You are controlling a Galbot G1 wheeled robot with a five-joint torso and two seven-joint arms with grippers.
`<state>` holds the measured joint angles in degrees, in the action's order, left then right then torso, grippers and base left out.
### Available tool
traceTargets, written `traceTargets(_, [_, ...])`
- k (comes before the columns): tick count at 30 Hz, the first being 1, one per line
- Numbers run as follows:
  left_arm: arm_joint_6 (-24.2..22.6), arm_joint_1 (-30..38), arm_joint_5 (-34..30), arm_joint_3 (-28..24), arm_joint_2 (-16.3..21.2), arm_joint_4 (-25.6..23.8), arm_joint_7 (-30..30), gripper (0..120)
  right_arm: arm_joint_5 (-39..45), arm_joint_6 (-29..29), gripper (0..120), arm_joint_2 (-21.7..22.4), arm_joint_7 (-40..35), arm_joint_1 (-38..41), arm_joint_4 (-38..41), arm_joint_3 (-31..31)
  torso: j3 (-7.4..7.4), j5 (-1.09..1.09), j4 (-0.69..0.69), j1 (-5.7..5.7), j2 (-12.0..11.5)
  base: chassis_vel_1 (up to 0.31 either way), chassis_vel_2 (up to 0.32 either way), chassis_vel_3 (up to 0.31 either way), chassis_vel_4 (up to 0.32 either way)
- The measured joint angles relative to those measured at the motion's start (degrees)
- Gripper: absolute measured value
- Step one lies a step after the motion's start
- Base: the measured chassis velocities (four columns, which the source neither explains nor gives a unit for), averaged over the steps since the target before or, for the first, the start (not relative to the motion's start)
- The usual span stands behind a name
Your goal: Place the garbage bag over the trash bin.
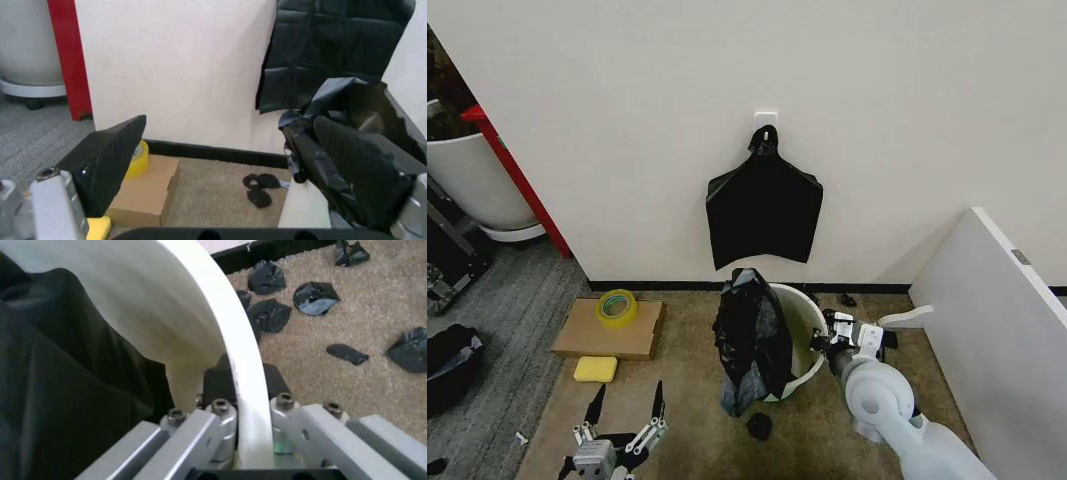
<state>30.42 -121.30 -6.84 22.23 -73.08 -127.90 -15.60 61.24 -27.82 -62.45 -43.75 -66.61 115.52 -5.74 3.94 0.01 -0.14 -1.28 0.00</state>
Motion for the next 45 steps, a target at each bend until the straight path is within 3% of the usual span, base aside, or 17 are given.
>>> traceTargets(12, [0.09, 0.81, 0.02, -1.02, 0.02, 0.99, -0.15, 99, -2.08, 0.72, 45, 0.88, 2.23, -1.92, 2.49, -1.34, 0.0, 0.0, 0.0, 0.0, 0.0, 0.0, 0.0, 0.0, 0.0])
traceTargets(18, [0.03, 1.27, 0.0, -1.04, 0.23, 1.28, -0.29, 100, -10.41, 1.41, 69, 3.8, 2.74, -4.94, 9.01, -4.93, 0.0, 0.0, -0.01, 0.0, 0.0, 0.0, 0.0, 0.0, 0.0])
traceTargets(21, [-0.05, 1.37, -0.02, -1.04, 0.27, 1.36, -0.3, 100, -11.17, 1.41, 72, 4.19, 3.1, -5.14, 9.94, -5.13, 0.0, 0.0, -0.01, 0.0, 0.0, 0.0, 0.0, 0.0, 0.0])
traceTargets(22, [-0.49, 1.8, -0.09, -1.04, 0.41, 1.66, -0.34, 100, -13.55, 1.38, 82, 5.91, 5.08, -5.42, 14.21, -5.43, 0.0, -0.02, -0.01, 0.0, 0.0, 0.0, 0.0, 0.0, 0.0])
traceTargets(27, [-1.87, 2.94, -0.13, -1.39, 0.51, 1.95, -0.36, 99, -11.84, -2.88, 99, 9.34, 14.37, -3.77, 22.27, -3.08, 0.0, 0.0, 0.0, 0.0, 0.0, 0.0, 0.0, 0.0, 0.0])
traceTargets(31, [-2.21, 3.35, 0.06, -1.8, 0.34, 2.15, -0.34, 100, -9.71, -6.54, 100, 7.09, 15.53, -0.64, 22.61, 0.04, 0.0, 0.0, -0.01, 0.0, 0.0, 0.0, 0.0, 0.0, 0.0])
traceTargets(38, [-2.38, 3.91, 0.45, -2.21, -0.11, 2.53, -0.35, 99, -11.67, -11.01, 97, 1.78, 12.99, 7.79, 15.73, 8.25, 0.01, 0.0, 0.01, 0.0, 0.0, 0.0, 0.0, 0.0, 0.0])
traceTargets(42, [-2.32, 3.97, 0.44, -2.18, -0.18, 2.78, -0.35, 99, -17.83, -12.31, 90, -0.37, 12.22, 9.51, 10.97, 11.25, 0.01, -0.01, 0.01, 0.0, 0.0, 0.0, 0.0, 0.0, 0.0])
traceTargets(45, [-2.18, 3.99, 0.11, -1.99, -0.07, 2.91, -0.34, 99, -25.48, -12.59, 77, -1.66, 12.07, 8.61, 7.66, 12.07, 0.01, -0.01, 0.0, 0.0, 0.0, 0.0, 0.0, 0.0, 0.0])
